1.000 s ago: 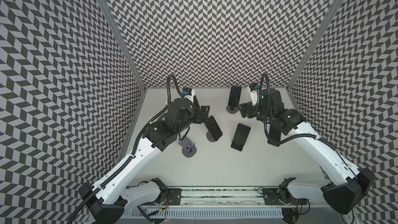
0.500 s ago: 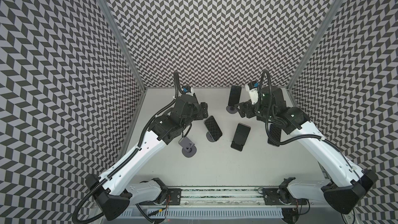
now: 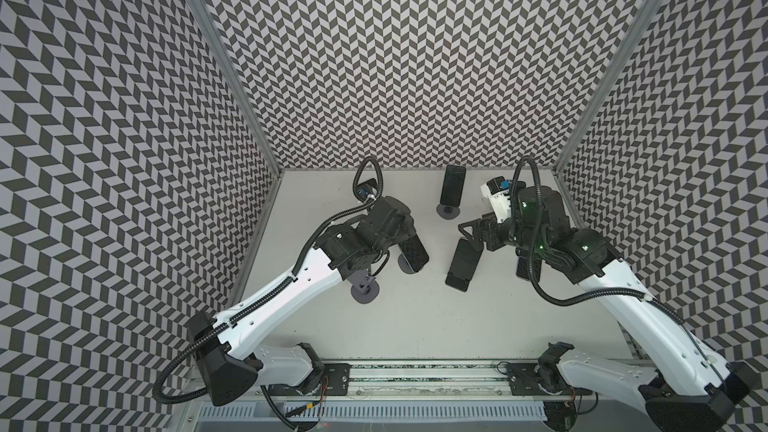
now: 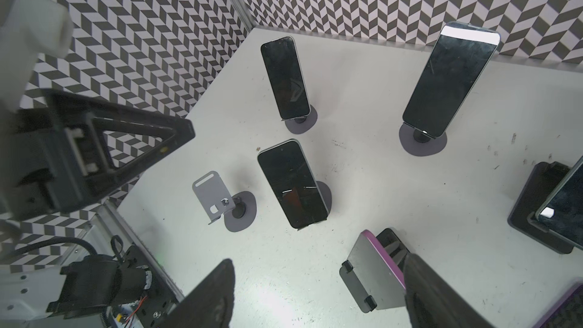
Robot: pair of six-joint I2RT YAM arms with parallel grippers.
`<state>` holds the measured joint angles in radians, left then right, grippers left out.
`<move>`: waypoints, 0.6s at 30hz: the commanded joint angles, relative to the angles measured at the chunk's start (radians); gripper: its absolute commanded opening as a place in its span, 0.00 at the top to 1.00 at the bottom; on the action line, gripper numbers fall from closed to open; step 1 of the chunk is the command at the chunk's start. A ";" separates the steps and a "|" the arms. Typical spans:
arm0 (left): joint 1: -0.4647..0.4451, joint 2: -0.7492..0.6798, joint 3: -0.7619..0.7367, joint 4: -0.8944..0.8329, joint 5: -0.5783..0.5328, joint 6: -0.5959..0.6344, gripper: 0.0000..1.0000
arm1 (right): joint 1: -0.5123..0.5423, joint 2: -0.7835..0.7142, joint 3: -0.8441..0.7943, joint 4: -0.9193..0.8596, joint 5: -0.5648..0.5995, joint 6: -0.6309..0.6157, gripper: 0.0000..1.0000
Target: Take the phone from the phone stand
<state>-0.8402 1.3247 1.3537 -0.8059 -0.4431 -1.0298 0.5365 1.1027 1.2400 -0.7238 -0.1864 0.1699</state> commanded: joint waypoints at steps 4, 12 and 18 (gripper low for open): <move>-0.009 0.062 0.026 -0.002 -0.028 -0.105 0.13 | 0.004 -0.019 0.014 0.065 0.034 -0.016 0.18; -0.025 0.150 0.037 0.012 0.011 -0.204 0.10 | 0.005 -0.016 0.000 0.066 -0.013 0.003 0.17; -0.042 0.230 0.089 -0.019 0.014 -0.280 0.08 | 0.004 -0.014 0.001 0.067 -0.052 0.016 0.17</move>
<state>-0.8715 1.5337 1.3964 -0.8017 -0.4202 -1.2423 0.5365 1.1000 1.2381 -0.7055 -0.2100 0.1764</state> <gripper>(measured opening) 0.919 0.832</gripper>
